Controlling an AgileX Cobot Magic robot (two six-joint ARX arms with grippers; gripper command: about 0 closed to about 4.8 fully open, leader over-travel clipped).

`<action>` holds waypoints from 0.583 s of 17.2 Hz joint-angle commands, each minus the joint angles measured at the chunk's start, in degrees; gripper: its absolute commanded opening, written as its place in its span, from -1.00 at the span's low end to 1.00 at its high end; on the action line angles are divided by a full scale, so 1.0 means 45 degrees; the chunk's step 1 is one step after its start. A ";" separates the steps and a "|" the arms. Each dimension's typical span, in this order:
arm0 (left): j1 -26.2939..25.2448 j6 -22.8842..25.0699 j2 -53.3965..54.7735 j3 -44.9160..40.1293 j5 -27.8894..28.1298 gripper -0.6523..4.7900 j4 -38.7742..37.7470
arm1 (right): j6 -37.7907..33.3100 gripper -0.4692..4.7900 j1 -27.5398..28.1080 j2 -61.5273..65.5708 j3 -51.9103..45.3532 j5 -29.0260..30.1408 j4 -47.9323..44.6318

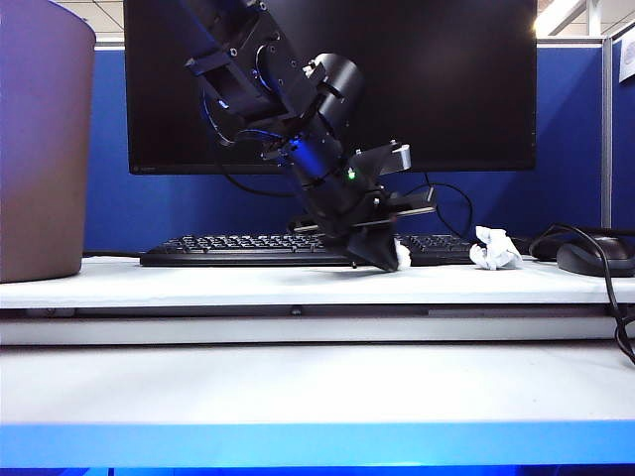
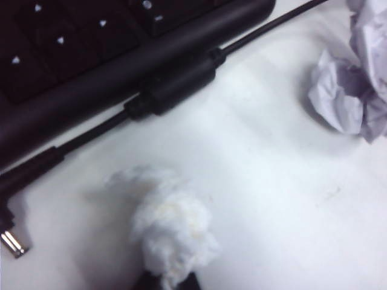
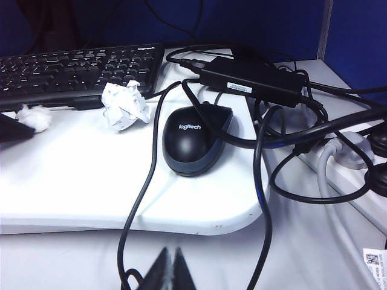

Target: Pick up all paper balls from the table and place them in the pink trash can.

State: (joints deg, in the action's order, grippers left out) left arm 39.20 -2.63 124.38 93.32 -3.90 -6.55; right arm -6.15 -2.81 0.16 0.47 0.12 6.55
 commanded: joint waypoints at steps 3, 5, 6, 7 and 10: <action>0.0029 0.0010 -0.0019 0.0034 -0.0578 -0.78 0.0049 | 0.0039 -0.84 -0.0015 -0.0019 -0.0024 -0.0005 -0.0170; 0.0029 0.0005 -0.0024 0.0034 -0.0617 -0.78 0.0005 | 0.0039 -0.84 -0.0015 -0.0019 -0.0024 -0.0005 -0.0170; 0.0034 0.0000 -0.0024 0.0029 -0.0617 -0.78 -0.0053 | 0.0039 -0.84 -0.0015 -0.0019 -0.0024 -0.0005 -0.0170; 0.0034 0.0005 -0.0024 0.0034 -0.0622 -0.78 -0.0131 | 0.0039 -0.84 -0.0010 -0.0019 -0.0024 -0.0005 -0.0170; 0.0053 -0.0010 -0.0204 0.0034 -0.0908 -0.78 -0.0398 | 0.0039 -0.84 -0.0015 -0.0019 -0.0024 -0.0005 -0.0170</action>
State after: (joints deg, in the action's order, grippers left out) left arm 39.20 -2.61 124.27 93.32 -7.07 -7.25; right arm -6.15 -2.81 0.16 0.49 0.12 6.55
